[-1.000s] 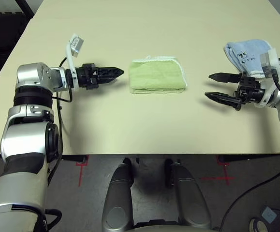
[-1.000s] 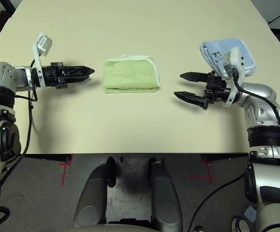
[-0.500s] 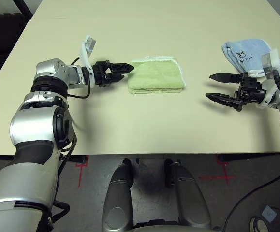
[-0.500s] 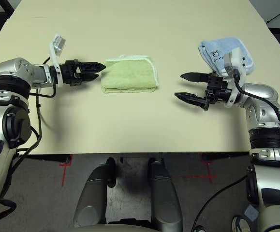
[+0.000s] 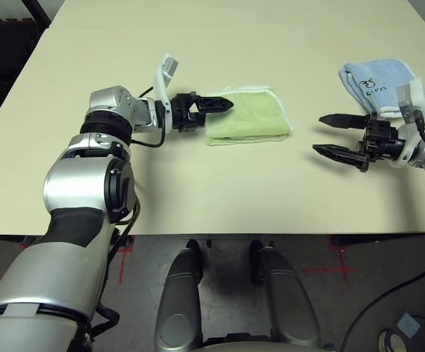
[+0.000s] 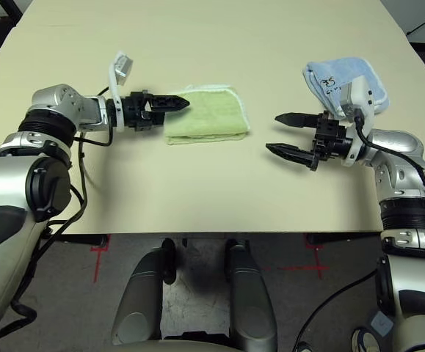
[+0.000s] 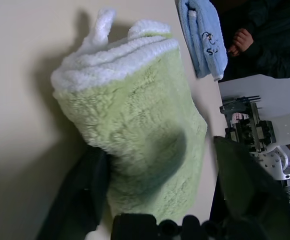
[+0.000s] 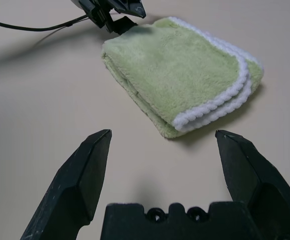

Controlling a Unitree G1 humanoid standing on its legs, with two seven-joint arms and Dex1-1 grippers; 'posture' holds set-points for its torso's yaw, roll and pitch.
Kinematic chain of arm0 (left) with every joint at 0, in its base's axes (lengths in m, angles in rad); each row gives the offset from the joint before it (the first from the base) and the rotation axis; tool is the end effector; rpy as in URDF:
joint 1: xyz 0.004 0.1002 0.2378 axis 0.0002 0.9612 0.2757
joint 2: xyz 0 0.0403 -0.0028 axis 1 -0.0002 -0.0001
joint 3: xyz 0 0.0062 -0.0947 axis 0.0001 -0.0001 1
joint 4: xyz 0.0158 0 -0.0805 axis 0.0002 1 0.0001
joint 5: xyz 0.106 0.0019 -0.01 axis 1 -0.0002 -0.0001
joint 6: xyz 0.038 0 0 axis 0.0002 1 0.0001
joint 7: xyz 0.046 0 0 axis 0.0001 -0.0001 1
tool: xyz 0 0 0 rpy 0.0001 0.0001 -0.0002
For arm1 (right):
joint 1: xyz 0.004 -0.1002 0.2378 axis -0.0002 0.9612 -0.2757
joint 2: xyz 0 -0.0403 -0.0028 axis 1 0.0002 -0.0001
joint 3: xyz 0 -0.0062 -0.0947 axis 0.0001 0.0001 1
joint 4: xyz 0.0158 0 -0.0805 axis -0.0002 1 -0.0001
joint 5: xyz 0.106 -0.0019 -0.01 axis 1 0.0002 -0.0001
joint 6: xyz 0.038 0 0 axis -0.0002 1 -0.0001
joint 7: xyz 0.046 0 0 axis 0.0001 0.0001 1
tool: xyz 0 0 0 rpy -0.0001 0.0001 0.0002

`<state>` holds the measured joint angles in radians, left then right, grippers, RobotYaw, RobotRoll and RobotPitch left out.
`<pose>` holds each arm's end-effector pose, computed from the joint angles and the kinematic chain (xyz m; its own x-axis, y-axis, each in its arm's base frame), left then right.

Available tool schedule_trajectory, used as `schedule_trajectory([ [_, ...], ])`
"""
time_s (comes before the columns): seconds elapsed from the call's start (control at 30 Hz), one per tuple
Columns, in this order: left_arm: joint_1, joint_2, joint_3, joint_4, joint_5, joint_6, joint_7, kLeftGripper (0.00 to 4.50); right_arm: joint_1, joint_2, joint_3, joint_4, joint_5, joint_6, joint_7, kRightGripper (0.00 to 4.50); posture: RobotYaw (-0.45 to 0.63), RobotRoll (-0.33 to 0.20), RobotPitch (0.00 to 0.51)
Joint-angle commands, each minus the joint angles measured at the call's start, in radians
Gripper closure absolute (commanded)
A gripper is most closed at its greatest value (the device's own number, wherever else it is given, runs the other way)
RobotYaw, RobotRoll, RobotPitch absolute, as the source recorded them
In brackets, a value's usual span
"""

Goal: Fold the towel and set it aside.

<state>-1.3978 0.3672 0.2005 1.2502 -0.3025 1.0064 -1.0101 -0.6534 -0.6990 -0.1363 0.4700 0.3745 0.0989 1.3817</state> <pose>0.3654 0.1779 0.2215 0.4197 -0.8825 -0.2120 0.5477 0.4325 -0.7162 0.2973 -0.2963 0.1983 0.4452 0.8897 -0.1009 -0.8772 0.4107 -0.2489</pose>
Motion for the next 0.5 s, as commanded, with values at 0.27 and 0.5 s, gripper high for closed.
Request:
schedule_trajectory([
  [0.27,-0.011,0.002,0.026,0.019,0.002,0.000,-0.019,4.38,0.012,-0.010,0.006,-0.010,0.002,-0.002,0.002,0.00,-0.06,0.000,0.246],
  [0.5,0.003,0.066,0.072,0.011,-0.020,-0.026,0.011,4.45,0.005,-0.009,0.009,-0.001,-0.003,-0.009,-0.002,0.00,-0.05,0.000,0.239],
])
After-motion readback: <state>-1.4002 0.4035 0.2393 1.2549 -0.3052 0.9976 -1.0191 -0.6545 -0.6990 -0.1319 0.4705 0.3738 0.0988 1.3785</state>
